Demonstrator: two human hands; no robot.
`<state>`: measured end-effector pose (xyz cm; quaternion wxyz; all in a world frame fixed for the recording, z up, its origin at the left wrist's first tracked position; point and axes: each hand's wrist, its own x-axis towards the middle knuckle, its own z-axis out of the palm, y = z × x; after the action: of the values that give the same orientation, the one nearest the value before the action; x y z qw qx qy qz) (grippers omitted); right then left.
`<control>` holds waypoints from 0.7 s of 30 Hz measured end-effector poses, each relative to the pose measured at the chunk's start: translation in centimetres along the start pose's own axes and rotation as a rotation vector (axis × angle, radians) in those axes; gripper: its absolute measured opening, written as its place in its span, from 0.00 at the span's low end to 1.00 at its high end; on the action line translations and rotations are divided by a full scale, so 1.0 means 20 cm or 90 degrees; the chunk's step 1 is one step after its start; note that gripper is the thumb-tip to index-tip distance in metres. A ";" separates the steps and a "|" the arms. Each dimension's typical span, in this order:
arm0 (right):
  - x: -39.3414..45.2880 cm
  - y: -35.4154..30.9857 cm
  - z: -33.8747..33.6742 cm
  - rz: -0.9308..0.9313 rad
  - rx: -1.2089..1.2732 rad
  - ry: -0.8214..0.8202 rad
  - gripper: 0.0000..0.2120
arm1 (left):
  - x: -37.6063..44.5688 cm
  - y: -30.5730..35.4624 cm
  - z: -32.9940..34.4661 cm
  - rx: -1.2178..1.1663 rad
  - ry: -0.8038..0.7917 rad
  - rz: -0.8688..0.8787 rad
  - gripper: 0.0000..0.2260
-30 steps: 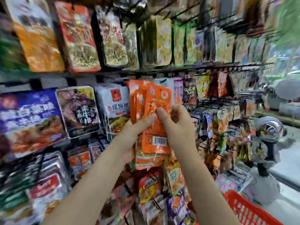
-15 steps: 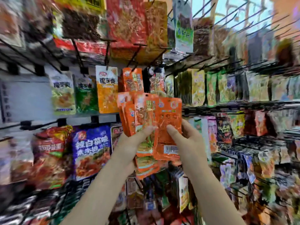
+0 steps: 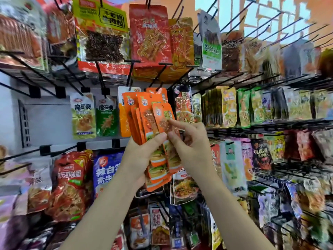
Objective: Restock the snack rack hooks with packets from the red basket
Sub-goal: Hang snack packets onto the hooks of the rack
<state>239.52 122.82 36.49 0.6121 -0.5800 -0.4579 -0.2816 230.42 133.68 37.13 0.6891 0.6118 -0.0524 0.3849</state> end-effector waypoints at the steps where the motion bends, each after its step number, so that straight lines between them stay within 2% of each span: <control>1: 0.02 0.01 0.00 0.010 0.009 -0.002 0.19 | 0.01 0.01 -0.02 0.001 0.006 0.001 0.16; 2: 0.04 0.01 0.01 0.045 0.051 -0.029 0.21 | 0.03 0.02 -0.03 0.005 0.014 0.001 0.16; 4: 0.09 -0.01 0.02 0.162 0.230 -0.113 0.24 | 0.06 0.06 -0.05 0.017 0.018 -0.004 0.18; 6: 0.13 -0.01 0.04 0.221 0.326 -0.128 0.18 | 0.08 0.11 -0.07 0.036 0.010 -0.015 0.21; 8: 0.19 0.00 0.07 0.225 0.340 -0.087 0.15 | 0.10 0.15 -0.10 0.054 0.011 -0.020 0.22; 11: 0.29 0.01 0.08 0.258 0.364 -0.038 0.19 | 0.13 0.21 -0.18 0.047 0.043 -0.013 0.17; 16: 0.46 0.01 0.12 0.251 0.252 -0.019 0.12 | 0.19 0.26 -0.21 0.057 0.044 -0.005 0.21; 21: 0.56 -0.01 0.17 0.241 0.216 0.007 0.18 | 0.24 0.29 -0.21 0.070 0.045 -0.018 0.23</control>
<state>243.22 128.05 46.17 0.7452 -0.5427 -0.3783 -0.0838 228.65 139.29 43.35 0.6613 0.6353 0.0022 0.3988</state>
